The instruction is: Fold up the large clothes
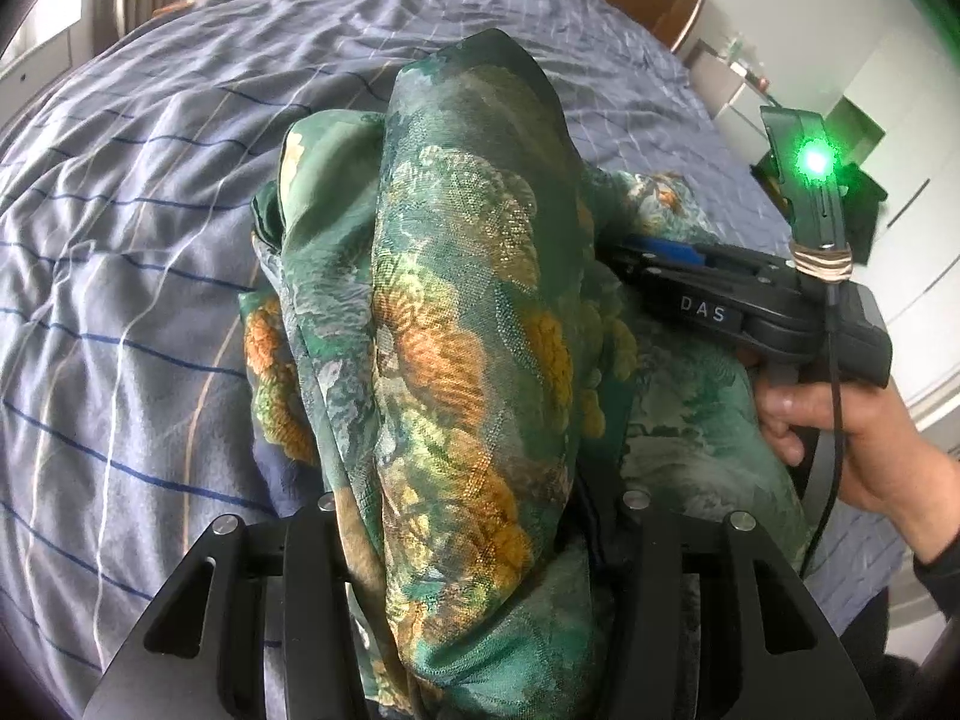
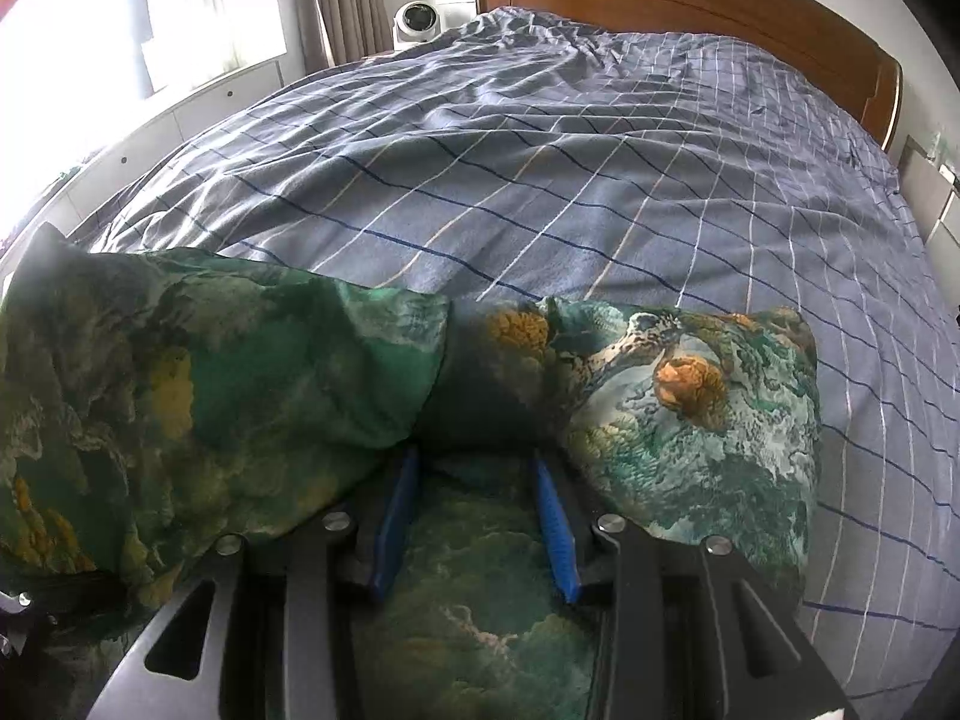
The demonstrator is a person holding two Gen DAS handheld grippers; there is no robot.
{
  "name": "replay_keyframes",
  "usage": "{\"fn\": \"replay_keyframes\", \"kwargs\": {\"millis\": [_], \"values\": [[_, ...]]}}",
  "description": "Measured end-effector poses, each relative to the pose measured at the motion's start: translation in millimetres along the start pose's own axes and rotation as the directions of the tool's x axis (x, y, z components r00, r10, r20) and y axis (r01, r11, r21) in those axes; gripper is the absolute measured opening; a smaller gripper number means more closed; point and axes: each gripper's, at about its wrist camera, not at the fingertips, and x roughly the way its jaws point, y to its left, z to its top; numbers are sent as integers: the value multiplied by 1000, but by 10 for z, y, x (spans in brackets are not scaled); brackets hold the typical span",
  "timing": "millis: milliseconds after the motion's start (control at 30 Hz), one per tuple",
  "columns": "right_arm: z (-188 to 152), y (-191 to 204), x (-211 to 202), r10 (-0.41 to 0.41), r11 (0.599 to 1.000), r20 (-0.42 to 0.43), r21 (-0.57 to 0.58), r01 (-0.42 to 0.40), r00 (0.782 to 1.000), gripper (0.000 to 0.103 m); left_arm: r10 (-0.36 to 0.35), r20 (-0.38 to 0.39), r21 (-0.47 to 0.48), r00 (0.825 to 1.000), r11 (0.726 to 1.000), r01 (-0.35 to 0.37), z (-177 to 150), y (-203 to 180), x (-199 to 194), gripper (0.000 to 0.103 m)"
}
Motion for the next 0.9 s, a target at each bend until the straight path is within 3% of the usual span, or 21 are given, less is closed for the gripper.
{"fn": "replay_keyframes", "kwargs": {"millis": [233, 367, 467, 533, 667, 733, 767, 800, 867, 900], "values": [[23, -1, -71, -5, 1000, 15, 3, 5, 1000, 39, -9, -5, 6, 1000, 1000, 9, -14, -10, -42, 50], [46, -42, -548, 50, 998, 25, 44, -51, 998, 40, -71, -20, -16, 997, 997, 70, 12, 94, -67, 51], [-288, 26, -1137, 107, 993, 52, 35, -109, 993, 40, -103, -31, -33, 994, 994, 102, 54, 158, -51, 51], [-700, 165, -1480, 138, 990, 64, -15, -138, 988, 40, -109, -31, -34, 994, 994, 108, 63, 177, -50, 51], [-1309, 285, -1435, 113, 994, 9, -9, -113, 994, 40, -141, -23, -50, 990, 989, 139, 52, 201, -88, 55], [-1374, 291, -1406, 87, 996, 44, 7, -88, 995, 40, -183, -27, -106, 983, 978, 180, 63, 265, -220, 59], [-1345, 295, -1447, 81, 996, 47, 24, -82, 996, 42, -199, -30, -134, 980, 972, 194, 53, 329, -299, 66], [-1313, 285, -1500, 82, 996, 47, 41, -84, 996, 44, -204, -24, -166, 979, 966, 197, 51, 392, -425, 77], [-1272, 228, -1639, 95, 993, 55, 64, -99, 994, 80, -147, 20, -177, 989, 973, 149, 35, 488, -719, 91], [-1266, 169, -1748, 103, 991, 76, 76, -109, 992, 85, -128, 52, -166, 990, 977, 135, 34, 531, -879, 92]]}}
